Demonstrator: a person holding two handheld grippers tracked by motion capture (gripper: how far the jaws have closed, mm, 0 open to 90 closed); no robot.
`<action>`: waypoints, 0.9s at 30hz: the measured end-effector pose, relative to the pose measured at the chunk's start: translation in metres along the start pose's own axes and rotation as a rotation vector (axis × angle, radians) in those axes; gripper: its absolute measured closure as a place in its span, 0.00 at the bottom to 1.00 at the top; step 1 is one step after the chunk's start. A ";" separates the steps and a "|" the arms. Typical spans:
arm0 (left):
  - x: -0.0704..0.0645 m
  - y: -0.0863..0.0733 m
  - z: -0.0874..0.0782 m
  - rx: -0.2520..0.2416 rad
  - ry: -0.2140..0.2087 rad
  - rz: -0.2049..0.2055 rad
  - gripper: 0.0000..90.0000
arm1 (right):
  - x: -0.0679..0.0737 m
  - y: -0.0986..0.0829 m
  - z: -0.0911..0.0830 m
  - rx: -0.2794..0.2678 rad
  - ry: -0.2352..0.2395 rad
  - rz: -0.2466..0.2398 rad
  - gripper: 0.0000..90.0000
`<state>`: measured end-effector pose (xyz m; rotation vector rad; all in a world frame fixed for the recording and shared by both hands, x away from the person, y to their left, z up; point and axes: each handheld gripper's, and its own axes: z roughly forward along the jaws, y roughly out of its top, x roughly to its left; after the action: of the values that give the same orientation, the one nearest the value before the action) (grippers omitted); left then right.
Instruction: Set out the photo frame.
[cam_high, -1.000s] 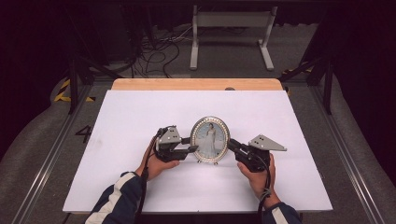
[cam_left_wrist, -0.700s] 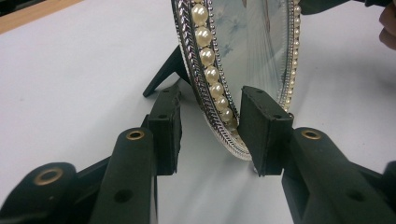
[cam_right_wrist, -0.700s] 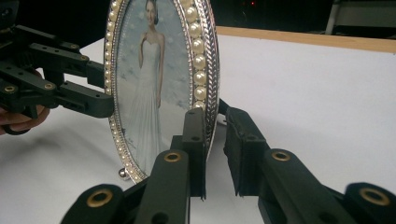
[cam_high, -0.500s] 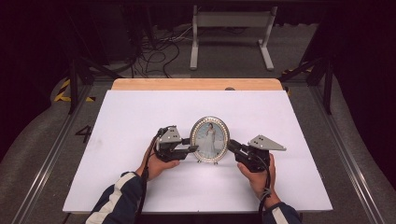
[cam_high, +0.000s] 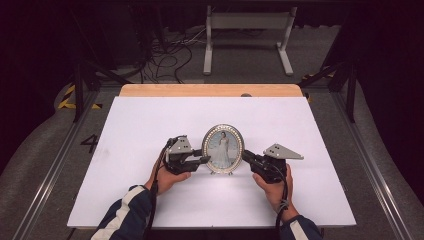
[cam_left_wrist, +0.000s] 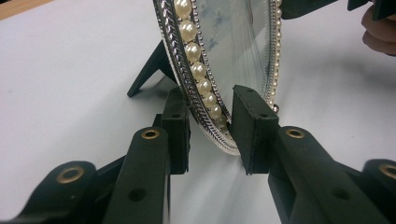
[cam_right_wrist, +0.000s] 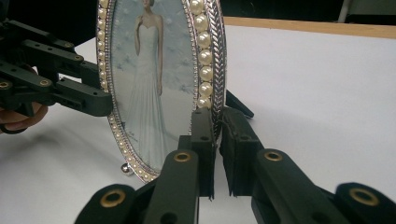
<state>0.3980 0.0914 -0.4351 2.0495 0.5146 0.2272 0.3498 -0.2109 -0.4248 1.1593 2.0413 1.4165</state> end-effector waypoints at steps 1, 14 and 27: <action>0.000 0.000 0.000 -0.002 0.002 -0.002 0.76 | 0.000 0.000 0.001 0.002 0.002 0.001 0.93; 0.002 -0.003 -0.006 0.008 0.038 0.005 0.75 | 0.006 0.000 0.011 0.045 0.015 -0.031 0.93; -0.001 -0.002 -0.007 0.007 0.068 0.036 0.74 | 0.005 0.001 0.010 0.063 0.022 -0.072 0.89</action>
<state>0.3939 0.0977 -0.4334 2.0644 0.5213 0.3174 0.3540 -0.2009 -0.4269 1.0885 2.1345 1.3453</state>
